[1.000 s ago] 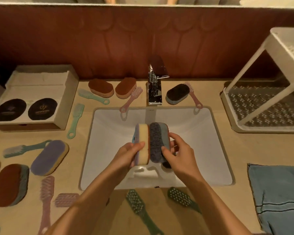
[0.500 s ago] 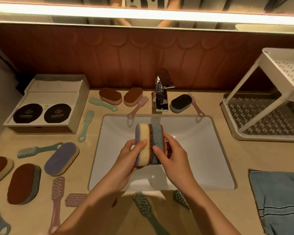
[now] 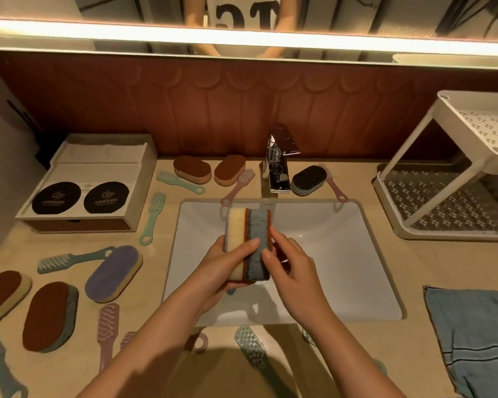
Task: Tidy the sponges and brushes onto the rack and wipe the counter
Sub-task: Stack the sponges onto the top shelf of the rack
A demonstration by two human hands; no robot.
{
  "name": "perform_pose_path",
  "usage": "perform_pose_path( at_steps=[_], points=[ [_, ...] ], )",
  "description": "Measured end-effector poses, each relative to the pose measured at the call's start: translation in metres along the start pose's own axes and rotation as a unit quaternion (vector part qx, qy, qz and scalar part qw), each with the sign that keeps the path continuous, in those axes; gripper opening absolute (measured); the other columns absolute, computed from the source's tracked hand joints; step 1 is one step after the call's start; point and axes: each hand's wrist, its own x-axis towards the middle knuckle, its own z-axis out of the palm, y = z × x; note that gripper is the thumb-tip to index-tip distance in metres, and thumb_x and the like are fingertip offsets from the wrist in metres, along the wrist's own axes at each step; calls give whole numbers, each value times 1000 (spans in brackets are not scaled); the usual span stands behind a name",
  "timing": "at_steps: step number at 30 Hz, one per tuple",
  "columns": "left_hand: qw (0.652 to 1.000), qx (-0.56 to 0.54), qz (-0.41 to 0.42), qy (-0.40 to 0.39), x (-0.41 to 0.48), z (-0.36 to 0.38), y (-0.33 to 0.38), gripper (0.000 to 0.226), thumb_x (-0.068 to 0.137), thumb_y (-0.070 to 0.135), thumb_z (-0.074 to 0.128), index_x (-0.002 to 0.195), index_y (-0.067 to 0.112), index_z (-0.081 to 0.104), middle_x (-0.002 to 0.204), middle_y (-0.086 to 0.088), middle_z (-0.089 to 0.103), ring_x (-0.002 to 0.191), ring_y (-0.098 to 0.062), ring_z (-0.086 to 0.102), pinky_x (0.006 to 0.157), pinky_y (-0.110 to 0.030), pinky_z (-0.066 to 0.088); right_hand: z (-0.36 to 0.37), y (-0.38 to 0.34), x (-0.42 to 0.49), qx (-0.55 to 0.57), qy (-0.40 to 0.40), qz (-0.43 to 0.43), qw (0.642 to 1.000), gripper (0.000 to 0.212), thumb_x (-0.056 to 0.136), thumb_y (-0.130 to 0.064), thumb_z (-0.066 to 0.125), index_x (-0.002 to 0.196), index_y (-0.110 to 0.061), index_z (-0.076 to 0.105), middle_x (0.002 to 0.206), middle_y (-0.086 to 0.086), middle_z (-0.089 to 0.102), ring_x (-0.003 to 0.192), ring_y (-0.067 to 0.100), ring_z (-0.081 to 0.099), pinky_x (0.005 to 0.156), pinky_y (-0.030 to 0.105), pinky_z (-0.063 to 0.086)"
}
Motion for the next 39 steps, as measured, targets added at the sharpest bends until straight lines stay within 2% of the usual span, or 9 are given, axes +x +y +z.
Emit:
perform_pose_path(
  at_steps=[6,10,12,16,22,27,32,37,39],
  points=[
    [988,157,6,-6,-1,-23,16,55,77,21,74,126,19,48,114,-6,64,99,-21,65,80,-36,56,-23,-12,21,-15,37,9,999,28,96,-26,44,121,-27,57,112,-7,54,99,-7,52,78,9,46],
    [947,300,0,-115,-4,-23,35,65,67,26,77,125,22,46,116,-5,61,102,-20,63,83,-38,57,-31,-30,39,-5,-95,63,994,52,86,-49,49,135,-33,39,126,-5,42,107,4,49,72,18,51],
    [927,340,10,-158,-4,-17,43,61,72,19,76,125,21,44,116,-6,60,103,-19,62,83,-37,56,-28,-35,42,-13,-152,67,986,64,77,-60,51,136,-41,34,127,-6,43,108,6,51,80,22,51],
    [904,389,8,-175,-2,-14,54,53,77,15,74,119,20,43,115,-8,58,99,-19,62,81,-40,55,-26,-37,39,4,-159,67,985,56,73,-56,55,126,-39,45,113,-5,56,95,8,59,73,19,52],
    [938,332,28,-99,-3,-13,48,67,77,22,74,127,30,32,113,4,46,96,-14,58,67,-23,54,-25,-31,40,37,-96,64,993,22,87,-39,57,101,-23,57,86,-4,59,75,8,58,60,18,49],
    [968,223,116,-2,-3,-5,40,54,79,25,71,123,28,41,107,5,52,92,-9,59,62,-16,55,-28,-23,42,117,1,126,985,31,88,-42,55,102,-14,59,94,8,63,87,21,64,70,32,55],
    [978,153,140,23,-1,23,31,30,91,35,51,119,32,40,113,-6,58,97,-17,62,75,-30,58,-36,-26,41,167,49,155,972,27,90,-44,52,100,-19,57,92,6,65,82,17,67,63,25,53],
    [973,174,151,24,5,52,44,32,97,40,36,126,27,35,111,-7,56,89,-17,62,57,-25,57,-62,-31,42,186,7,188,964,38,90,-49,48,116,-22,51,108,11,63,95,21,65,74,32,56],
    [970,187,153,32,9,58,51,33,97,41,35,126,26,37,111,-8,56,91,-17,62,62,-25,57,-79,-36,44,173,-40,193,965,39,91,-50,45,123,-28,47,111,7,60,98,20,63,80,36,56]
  ],
)
